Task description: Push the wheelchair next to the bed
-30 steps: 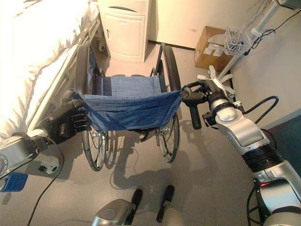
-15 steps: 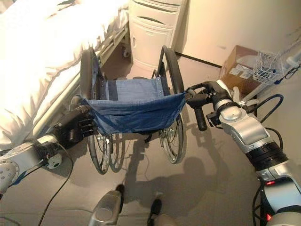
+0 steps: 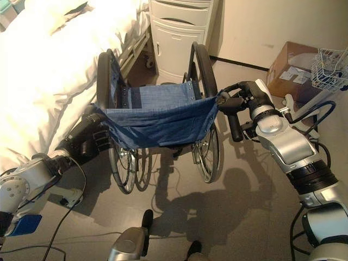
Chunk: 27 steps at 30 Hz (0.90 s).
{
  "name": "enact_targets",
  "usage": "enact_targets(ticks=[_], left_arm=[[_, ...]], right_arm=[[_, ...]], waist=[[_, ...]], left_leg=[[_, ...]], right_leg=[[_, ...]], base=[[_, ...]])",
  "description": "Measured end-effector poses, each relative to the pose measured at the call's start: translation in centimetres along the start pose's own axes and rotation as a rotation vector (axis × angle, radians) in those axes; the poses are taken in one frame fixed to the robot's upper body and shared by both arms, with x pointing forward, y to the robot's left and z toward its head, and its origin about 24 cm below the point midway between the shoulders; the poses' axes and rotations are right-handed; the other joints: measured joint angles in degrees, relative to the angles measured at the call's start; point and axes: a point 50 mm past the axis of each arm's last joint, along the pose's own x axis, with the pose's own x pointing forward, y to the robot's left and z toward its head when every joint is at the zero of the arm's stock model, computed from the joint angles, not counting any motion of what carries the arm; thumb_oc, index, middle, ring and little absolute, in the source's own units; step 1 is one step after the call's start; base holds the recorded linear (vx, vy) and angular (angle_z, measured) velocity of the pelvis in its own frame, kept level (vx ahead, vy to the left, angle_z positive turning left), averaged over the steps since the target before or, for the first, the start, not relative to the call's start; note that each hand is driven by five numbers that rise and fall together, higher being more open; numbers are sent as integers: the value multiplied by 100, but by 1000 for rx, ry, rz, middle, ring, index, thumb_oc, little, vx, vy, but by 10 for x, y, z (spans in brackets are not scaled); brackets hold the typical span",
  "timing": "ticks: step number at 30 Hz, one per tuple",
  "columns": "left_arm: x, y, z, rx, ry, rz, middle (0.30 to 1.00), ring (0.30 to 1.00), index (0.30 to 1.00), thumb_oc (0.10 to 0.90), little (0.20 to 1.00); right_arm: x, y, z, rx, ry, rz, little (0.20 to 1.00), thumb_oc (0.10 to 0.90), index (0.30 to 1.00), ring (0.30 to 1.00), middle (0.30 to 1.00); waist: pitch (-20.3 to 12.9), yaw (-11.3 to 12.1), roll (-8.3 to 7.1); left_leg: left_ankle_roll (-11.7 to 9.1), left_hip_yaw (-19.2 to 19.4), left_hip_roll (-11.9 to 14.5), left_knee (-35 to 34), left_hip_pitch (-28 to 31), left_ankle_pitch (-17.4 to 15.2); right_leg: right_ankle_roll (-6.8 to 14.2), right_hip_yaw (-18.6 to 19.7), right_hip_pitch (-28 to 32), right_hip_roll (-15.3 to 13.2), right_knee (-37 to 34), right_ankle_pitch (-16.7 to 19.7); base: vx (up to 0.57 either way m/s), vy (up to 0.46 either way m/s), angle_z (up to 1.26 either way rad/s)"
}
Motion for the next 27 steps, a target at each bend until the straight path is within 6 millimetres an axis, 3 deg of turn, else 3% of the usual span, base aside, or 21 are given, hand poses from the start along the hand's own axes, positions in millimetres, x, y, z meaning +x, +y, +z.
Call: enact_targets(ticks=[10,12,13,15,16,17,18,27], left_arm=[[-2,-5,3,22,-7,-16,300,300,300,400,300],[-3,-4,2,24,-3,-12,300,300,300,400,300],[-3,-4,2,26,-1,-11,300,300,300,400,300],[-4,-3,3,32,2,-8,300,300,300,400,300],[-4,-3,3,39,6,-4,389,389,389,460,389],[-4,-3,4,41,7,-3,611,611,611,607,611],[-5,-3,4,42,7,0,900,900,900,800,900],[-6,3,7,110,-9,61,900,900,900,800,900]], right_arm=[[-1,2,-8,11,25,-8,300,400,300,300,300],[-2,4,-11,18,35,-4,634,623,634,634,634],[-2,5,-13,29,41,1,900,800,900,900,900],[-2,6,-15,41,50,5,900,800,900,900,900],[-3,7,-16,47,53,10,900,800,900,900,900],[-3,7,-16,48,53,12,900,800,900,900,900],[-4,9,-16,46,51,16,900,800,900,900,900],[-10,22,-7,102,13,104,900,800,900,900,900]], waist=[[24,75,-143],[18,110,-166],[11,111,-185],[-8,112,-217],[-20,112,-237],[-24,112,-243],[-33,110,-257],[-47,-17,-277]], left_leg=[[-8,51,63,-116,28,-3],[-7,90,66,-119,55,-3],[-7,94,65,-121,62,-3],[-7,93,69,-122,63,-3],[-7,94,70,-122,63,-2],[-7,94,69,-123,63,-3],[-7,94,69,-124,65,-2],[-8,93,68,-124,96,-2]], right_leg=[[45,7,21,81,-161,28],[56,32,26,70,-159,37],[57,39,29,70,-156,39],[57,38,31,73,-159,39],[57,39,31,74,-161,39],[57,39,31,73,-162,40],[57,40,33,71,-167,40],[51,32,98,75,-233,71]], base=[[-1,-48,-2],[-11,-60,-10],[-10,-54,-6],[-13,-58,-1],[-19,-52,0],[-28,-41,-1],[-37,-43,-2],[-3,-3,0]])
